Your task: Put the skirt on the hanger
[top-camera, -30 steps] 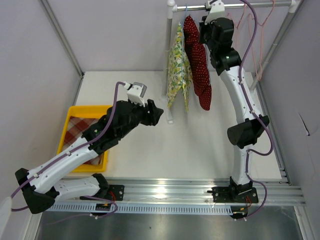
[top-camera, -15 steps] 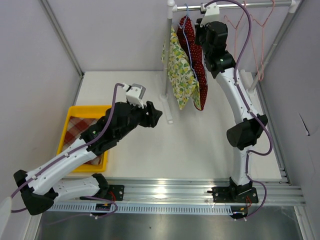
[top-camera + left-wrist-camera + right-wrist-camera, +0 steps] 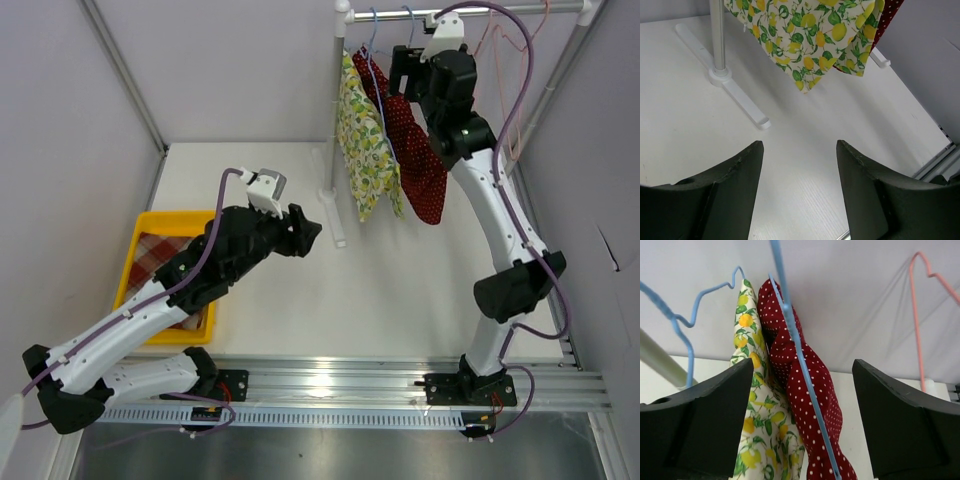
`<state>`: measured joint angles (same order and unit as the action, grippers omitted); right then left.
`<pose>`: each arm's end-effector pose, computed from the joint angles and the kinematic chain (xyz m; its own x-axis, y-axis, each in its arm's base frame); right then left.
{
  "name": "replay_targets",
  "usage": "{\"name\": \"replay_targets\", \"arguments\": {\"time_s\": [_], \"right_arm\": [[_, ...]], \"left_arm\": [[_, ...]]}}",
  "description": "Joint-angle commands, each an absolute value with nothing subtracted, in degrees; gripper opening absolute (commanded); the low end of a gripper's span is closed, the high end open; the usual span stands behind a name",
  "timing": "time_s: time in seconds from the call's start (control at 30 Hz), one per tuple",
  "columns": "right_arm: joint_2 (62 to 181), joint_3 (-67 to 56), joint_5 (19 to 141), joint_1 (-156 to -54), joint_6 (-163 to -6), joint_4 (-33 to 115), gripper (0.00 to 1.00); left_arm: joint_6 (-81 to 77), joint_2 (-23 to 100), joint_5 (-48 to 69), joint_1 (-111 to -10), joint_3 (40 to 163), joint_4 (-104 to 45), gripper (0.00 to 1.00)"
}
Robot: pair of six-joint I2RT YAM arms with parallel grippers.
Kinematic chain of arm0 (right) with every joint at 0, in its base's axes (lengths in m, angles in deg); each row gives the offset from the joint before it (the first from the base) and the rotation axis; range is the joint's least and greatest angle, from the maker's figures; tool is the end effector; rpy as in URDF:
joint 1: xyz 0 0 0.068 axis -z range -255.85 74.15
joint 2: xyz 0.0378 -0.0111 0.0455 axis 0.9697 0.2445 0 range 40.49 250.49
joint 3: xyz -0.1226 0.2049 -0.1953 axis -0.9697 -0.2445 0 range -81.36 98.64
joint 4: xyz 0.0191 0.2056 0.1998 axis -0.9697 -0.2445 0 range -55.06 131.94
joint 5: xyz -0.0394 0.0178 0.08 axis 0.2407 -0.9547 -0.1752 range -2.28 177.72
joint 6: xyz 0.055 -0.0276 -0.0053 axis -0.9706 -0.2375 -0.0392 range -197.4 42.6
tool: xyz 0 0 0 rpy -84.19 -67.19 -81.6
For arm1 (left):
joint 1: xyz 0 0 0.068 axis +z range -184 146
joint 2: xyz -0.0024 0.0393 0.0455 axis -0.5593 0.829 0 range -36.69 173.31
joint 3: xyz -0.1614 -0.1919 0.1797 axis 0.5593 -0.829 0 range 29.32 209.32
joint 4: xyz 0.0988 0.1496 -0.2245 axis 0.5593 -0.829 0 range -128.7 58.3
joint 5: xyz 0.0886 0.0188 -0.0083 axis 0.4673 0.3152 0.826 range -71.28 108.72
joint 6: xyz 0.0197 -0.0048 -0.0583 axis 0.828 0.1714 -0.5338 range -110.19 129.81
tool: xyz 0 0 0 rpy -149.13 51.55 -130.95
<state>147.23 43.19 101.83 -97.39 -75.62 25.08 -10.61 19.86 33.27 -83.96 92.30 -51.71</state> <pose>0.4384 0.1610 0.5438 0.0194 -0.0246 -0.9995 -0.1286 0.9913 -0.0269 0.1595 -0.1717 0.4266 -0.3452 -0.1141 -0.9316 0.4946 0.8215 -0.2839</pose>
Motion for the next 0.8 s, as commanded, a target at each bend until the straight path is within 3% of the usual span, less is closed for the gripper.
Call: {"name": "replay_targets", "arguments": {"time_s": [0.0,0.4,0.77], "right_arm": [[139.03,39.68,103.01,-96.86,-80.11,23.66,0.89],[113.92,15.0,96.87,-96.41,-93.74,15.84,1.0],[91.74,-15.76,93.95,-99.4,-105.87,7.93,0.99]], "left_arm": [[-10.49,18.77,32.26,-83.4,94.0,-51.92,0.66],[-10.4,17.71,33.75,-83.4,96.03,-55.43,0.66],[-12.6,15.96,39.55,-83.4,93.66,-60.88,0.66]]}}
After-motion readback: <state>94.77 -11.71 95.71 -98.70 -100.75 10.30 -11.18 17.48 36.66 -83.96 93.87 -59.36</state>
